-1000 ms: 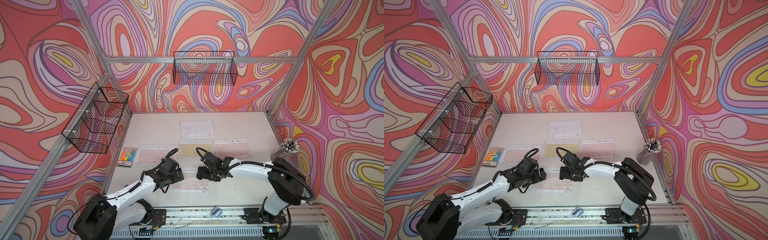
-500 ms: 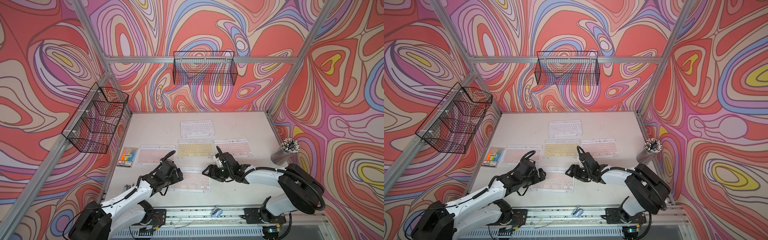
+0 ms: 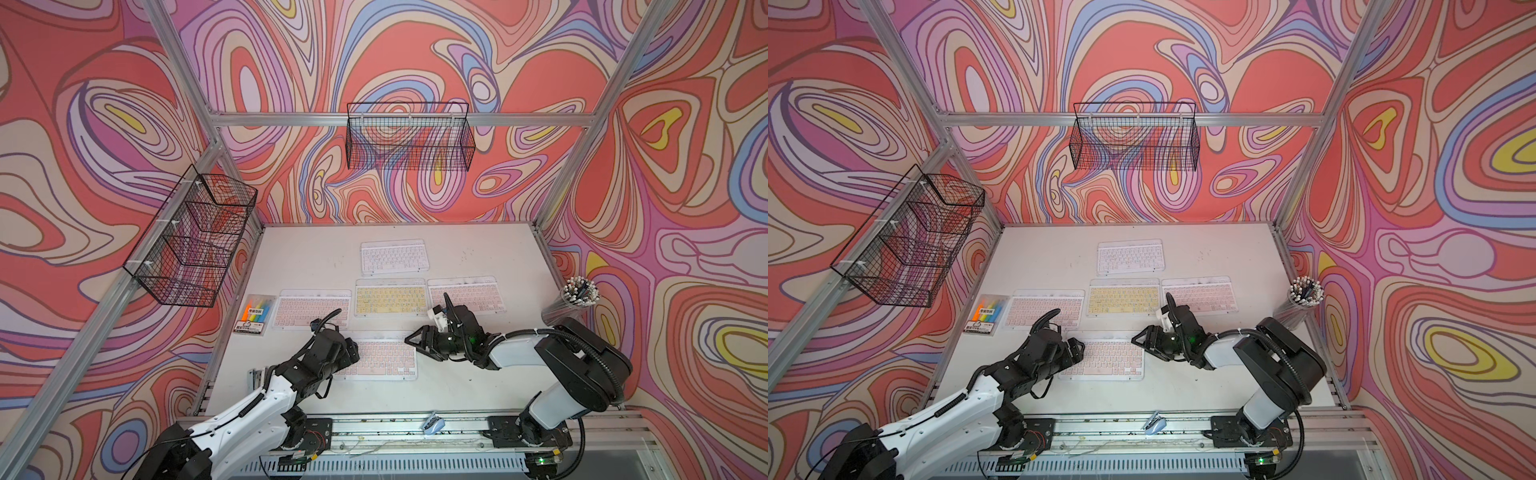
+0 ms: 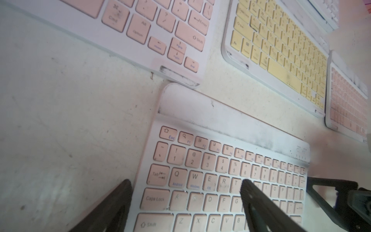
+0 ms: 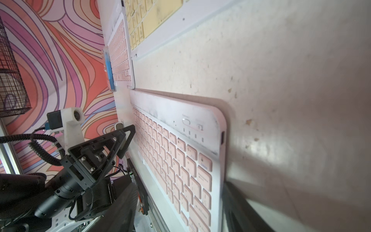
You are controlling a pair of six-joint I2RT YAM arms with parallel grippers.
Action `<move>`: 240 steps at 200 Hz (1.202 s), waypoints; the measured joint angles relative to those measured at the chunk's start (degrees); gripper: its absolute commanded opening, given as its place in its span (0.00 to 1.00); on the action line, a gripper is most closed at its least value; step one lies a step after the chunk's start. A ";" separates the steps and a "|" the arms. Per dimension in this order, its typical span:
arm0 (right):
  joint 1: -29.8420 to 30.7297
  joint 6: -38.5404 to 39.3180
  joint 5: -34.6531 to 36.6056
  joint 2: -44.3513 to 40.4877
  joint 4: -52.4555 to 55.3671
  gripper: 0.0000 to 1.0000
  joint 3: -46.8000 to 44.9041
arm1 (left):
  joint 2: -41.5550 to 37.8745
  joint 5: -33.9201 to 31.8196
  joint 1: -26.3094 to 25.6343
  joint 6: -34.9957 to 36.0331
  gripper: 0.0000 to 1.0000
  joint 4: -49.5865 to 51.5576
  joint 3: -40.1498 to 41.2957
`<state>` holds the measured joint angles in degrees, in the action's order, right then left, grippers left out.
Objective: Stack the numeric keypads
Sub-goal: Pick up the numeric keypad from the center of the board.
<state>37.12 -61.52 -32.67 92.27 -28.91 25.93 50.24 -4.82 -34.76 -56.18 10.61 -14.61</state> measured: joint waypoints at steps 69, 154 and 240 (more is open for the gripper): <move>-0.46 -3.34 -1.27 2.23 -5.92 0.54 -1.81 | 0.11 -1.77 0.00 -0.15 0.85 -2.08 0.90; -0.48 -6.69 -3.04 3.76 -11.87 0.51 -3.91 | -0.48 -2.95 0.33 -0.68 0.85 -4.42 2.14; 0.61 -9.16 -5.38 2.86 -14.43 0.51 -4.20 | -3.21 0.76 -0.07 -2.25 0.85 -6.14 3.78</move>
<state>37.74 -70.67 -38.04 95.13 -43.33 21.74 47.03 -4.05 -34.83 -58.43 4.47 -10.83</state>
